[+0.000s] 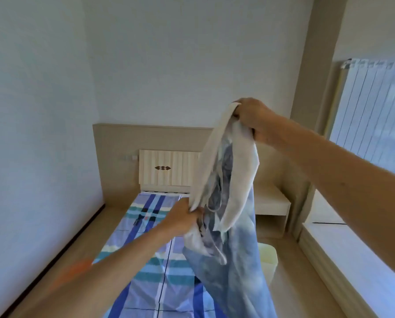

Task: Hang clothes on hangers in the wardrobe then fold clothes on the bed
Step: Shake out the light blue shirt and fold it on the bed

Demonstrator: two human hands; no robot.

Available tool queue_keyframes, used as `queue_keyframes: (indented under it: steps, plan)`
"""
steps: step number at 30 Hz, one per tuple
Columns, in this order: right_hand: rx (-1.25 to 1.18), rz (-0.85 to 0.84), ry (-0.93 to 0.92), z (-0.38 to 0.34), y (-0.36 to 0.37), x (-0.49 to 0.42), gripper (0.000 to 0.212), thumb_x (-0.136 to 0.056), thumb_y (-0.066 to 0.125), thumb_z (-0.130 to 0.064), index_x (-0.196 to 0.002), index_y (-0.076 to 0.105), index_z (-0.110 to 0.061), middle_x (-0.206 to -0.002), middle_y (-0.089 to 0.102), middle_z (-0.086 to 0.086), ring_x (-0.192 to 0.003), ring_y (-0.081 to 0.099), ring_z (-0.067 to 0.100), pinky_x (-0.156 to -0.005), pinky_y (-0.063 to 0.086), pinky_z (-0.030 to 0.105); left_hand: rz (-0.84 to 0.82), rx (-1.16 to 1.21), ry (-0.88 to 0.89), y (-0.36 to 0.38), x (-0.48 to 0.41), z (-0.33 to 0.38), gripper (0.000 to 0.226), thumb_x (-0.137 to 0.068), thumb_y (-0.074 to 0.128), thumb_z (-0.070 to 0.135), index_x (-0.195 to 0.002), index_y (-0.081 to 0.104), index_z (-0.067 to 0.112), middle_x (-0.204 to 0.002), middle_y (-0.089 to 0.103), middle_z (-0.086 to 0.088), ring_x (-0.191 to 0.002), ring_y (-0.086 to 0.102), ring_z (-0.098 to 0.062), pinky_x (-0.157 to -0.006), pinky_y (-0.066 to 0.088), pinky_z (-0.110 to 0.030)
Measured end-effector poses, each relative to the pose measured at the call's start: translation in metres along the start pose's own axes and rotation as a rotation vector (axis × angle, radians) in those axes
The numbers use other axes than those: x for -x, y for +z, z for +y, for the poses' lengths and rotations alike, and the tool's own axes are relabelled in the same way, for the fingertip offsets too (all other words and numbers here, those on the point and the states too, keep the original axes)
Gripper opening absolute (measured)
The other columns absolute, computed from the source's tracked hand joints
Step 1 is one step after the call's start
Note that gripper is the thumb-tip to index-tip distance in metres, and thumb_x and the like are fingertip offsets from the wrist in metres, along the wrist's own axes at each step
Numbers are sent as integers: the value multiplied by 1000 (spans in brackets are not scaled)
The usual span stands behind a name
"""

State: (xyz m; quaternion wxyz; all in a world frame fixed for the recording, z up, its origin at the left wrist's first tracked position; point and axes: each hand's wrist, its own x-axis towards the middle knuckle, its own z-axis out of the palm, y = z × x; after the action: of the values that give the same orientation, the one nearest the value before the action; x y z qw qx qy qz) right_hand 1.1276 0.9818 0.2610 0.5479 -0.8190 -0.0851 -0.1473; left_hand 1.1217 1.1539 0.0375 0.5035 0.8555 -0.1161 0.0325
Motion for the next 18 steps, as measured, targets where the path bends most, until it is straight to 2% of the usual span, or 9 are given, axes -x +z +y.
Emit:
queue_keyframes:
  steps: [2,3,4,7,11,13,15,16,18]
  plan:
    - [54,70,-8,9,-29,0,19,-95,47,1,-102,63,-8,-80,65,10,-70,63,24,-68,56,37,93,35,-24,-31,-11,4,17,-97,62,18,-82,65,25,-79,67,0,-81,67,-22,-76,54,-26]
    - [122,69,-26,16,-44,-1,12,-93,55,-5,-102,61,-11,-81,65,7,-72,63,23,-68,56,37,120,91,-2,-48,-17,7,17,-95,65,18,-80,69,26,-80,68,2,-86,69,-25,-85,55,-34]
    - [234,51,-48,25,-58,0,15,-88,66,-13,-103,61,-13,-86,65,6,-78,63,23,-71,56,37,133,125,36,-64,-24,10,14,-92,68,20,-81,72,28,-85,71,3,-94,70,-29,-92,54,-42]
    - [615,-159,-93,49,-90,5,57,-73,86,-34,-118,52,-25,-107,59,-1,-98,59,23,-90,54,45,155,97,128,-100,-35,33,7,-90,69,22,-94,73,28,-98,75,-2,-98,70,-24,-92,52,-42]
    - [1008,-478,-154,69,-101,24,109,-46,87,-66,-134,27,-40,-123,51,-11,-111,55,19,-97,52,39,129,-45,248,-134,-46,65,18,-95,59,4,-107,72,7,-111,73,-16,-99,65,-22,-89,47,-36]
    - [1228,-588,-159,80,-96,31,119,-51,89,-61,-143,18,-36,-127,44,-13,-113,49,13,-98,49,32,88,-121,300,-143,-44,74,16,-94,59,5,-106,69,2,-108,73,-12,-95,63,-17,-87,45,-34]
    - [1513,-612,-242,92,-89,35,122,-61,89,-53,-150,7,-32,-129,39,-10,-108,44,10,-92,46,26,28,-221,370,-149,-36,81,21,-88,62,21,-98,66,4,-95,69,-4,-84,60,-11,-79,43,-33]
    - [1624,-588,-322,100,-85,34,121,-66,87,-49,-151,4,-31,-129,38,-8,-104,46,10,-88,47,24,-8,-332,419,-152,-31,83,27,-84,66,32,-96,63,9,-90,67,1,-79,59,-9,-74,43,-33]
    - [1656,-553,-438,112,-81,29,106,-76,82,-40,-151,7,-34,-125,43,-6,-100,53,13,-87,51,26,-101,-626,468,-158,-21,82,47,-72,81,52,-102,57,25,-88,65,11,-76,60,-5,-67,47,-30]
